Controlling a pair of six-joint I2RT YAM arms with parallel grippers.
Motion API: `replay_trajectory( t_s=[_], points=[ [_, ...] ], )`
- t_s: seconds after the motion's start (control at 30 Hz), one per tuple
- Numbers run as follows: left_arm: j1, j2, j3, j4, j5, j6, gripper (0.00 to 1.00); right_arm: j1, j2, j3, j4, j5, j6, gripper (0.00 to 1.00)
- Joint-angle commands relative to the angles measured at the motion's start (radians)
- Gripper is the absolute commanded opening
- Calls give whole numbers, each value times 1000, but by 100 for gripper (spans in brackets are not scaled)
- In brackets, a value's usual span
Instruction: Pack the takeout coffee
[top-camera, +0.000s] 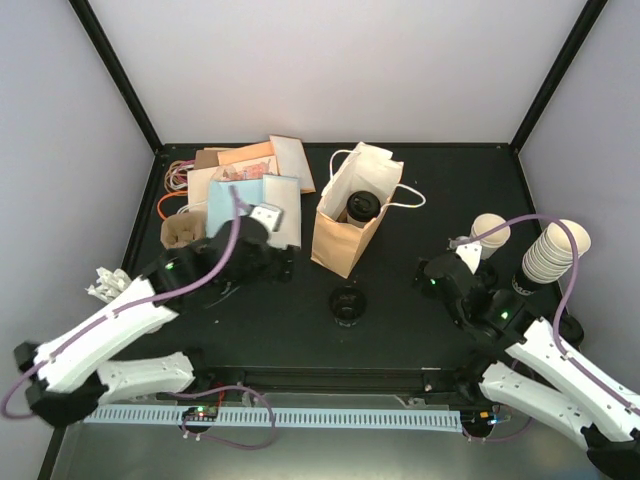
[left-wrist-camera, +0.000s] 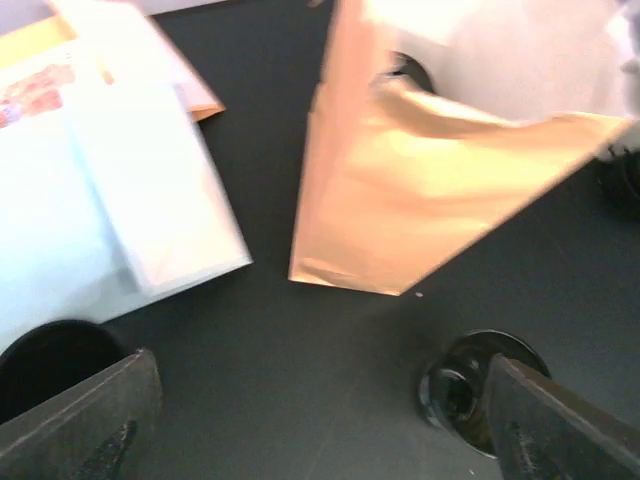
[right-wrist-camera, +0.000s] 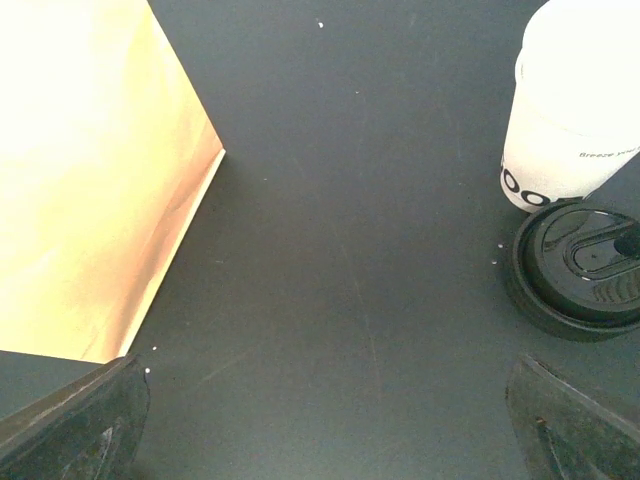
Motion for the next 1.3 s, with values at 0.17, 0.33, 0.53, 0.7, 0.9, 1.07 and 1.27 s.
replay_trajectory(
  t_s=[0.17, 0.33, 0.53, 0.7, 0.9, 1.07, 1.27],
  points=[
    [371, -280, -469, 357, 329, 66, 98, -43, 59, -10, 33, -102, -39, 100],
    [437, -319, -605, 473, 396, 50, 99, -64, 94, -47, 80, -161, -49, 100],
    [490, -312, -610, 488, 461, 67, 99, -300, 146, -96, 158, -399, -150, 100],
    [495, -311, -609, 494, 500, 74, 99, -500, 162, -89, 147, -408, -148, 100],
    [497, -301, -577, 467, 551, 95, 99, -749, 235, -83, 181, -387, -167, 100],
    [497, -275, -504, 385, 576, 164, 99, -763, 305, -88, 240, -250, -169, 100],
    [497, -265, -478, 331, 570, 229, 99, -793, 384, -107, 297, -163, -139, 100]
  ],
)
